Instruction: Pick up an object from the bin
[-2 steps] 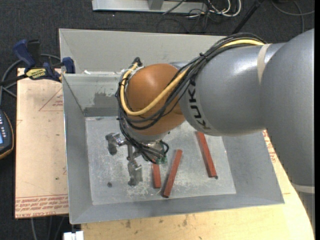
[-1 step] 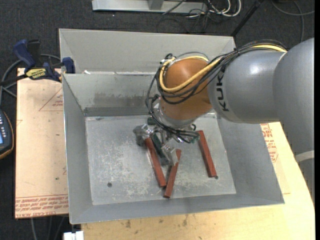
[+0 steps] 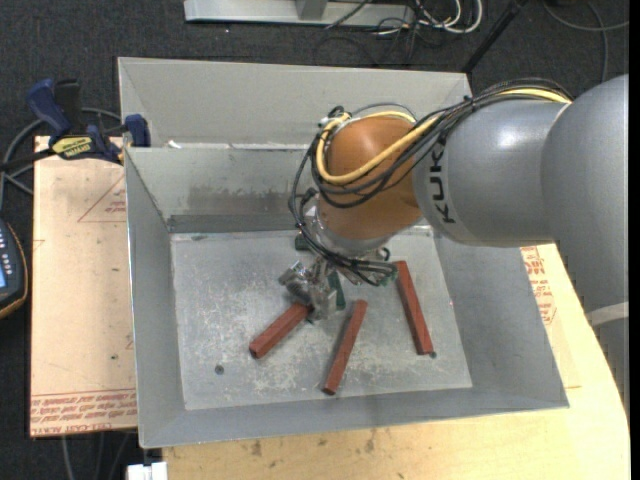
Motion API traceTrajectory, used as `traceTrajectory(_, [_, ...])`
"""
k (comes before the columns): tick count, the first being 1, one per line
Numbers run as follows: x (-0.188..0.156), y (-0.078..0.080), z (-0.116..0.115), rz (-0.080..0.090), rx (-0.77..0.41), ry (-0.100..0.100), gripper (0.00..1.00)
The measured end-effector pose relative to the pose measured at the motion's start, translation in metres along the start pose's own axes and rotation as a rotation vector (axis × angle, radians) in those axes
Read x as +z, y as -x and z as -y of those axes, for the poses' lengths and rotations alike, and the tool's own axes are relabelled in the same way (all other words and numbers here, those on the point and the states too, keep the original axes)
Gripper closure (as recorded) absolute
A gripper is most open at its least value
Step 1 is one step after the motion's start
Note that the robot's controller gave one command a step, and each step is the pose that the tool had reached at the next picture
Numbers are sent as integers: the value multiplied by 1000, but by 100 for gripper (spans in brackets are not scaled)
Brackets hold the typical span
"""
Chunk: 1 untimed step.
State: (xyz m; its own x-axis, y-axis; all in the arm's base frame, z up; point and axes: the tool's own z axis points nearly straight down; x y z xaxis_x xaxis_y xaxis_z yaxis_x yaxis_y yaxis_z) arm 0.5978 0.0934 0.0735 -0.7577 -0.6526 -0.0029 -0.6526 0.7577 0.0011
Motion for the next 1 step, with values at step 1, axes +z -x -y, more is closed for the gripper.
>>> traceTrajectory(1, [-153,-3,9,8,-105,-7,100])
